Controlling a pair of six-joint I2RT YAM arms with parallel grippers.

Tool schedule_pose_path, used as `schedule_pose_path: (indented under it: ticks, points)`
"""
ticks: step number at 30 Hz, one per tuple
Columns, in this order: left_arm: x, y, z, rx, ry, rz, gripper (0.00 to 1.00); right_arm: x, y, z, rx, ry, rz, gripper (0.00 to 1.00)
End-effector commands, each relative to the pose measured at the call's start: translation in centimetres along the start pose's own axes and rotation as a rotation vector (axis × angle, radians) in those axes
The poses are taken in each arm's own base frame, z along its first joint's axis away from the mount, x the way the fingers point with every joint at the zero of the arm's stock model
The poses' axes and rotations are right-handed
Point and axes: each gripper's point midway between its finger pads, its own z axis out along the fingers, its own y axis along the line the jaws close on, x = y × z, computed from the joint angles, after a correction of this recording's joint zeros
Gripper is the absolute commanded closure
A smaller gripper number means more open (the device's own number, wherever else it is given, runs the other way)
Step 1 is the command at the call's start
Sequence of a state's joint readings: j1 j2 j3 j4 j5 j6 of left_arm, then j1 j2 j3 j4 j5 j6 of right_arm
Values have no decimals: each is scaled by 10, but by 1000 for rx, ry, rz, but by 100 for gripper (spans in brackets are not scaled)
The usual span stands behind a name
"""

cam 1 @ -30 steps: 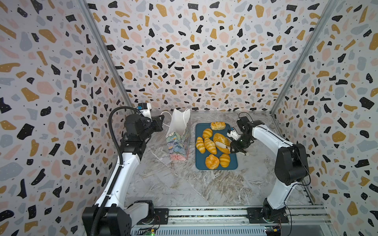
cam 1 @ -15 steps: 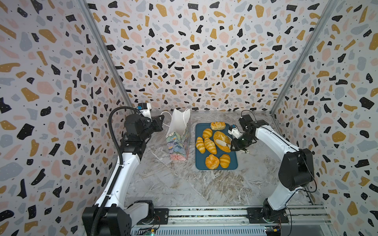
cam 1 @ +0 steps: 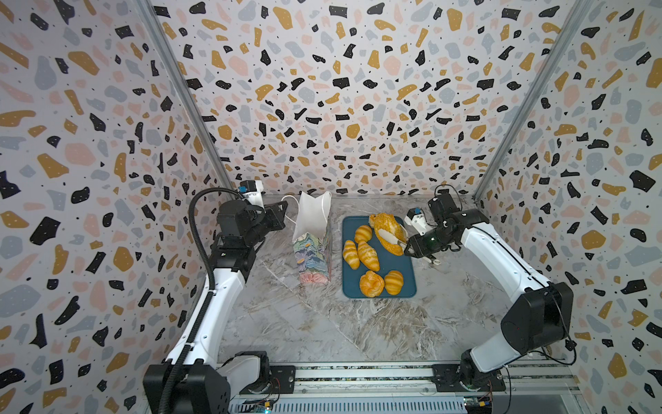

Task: Pack bread into a paper bag
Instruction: Pick up the bread from the tray, then place the bread in the paper bag.

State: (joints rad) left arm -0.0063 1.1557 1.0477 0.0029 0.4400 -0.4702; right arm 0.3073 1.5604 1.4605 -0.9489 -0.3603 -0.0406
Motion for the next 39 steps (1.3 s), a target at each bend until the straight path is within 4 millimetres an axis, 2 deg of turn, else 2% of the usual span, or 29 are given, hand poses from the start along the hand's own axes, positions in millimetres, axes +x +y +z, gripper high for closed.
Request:
schedule_pose_path:
  ticks: [1, 17, 22, 31, 39]
  points:
    - [-22, -18, -10, 57, -73, 16, 100, -38, 26, -42, -37, -182, -56, 72]
    - [-13, -14, -11, 54, -69, -32, 100, -94, 71, -94, -55, -399, -115, 73]
    - [-15, -15, -11, 57, -72, -38, 100, -111, 92, -113, -74, -470, -149, 73]
    - [-14, -15, -11, 58, -69, -41, 100, -137, 133, -136, -88, -553, -212, 74]
    - [-15, -15, -11, 63, -75, -45, 100, -154, 165, -145, -107, -599, -255, 74]
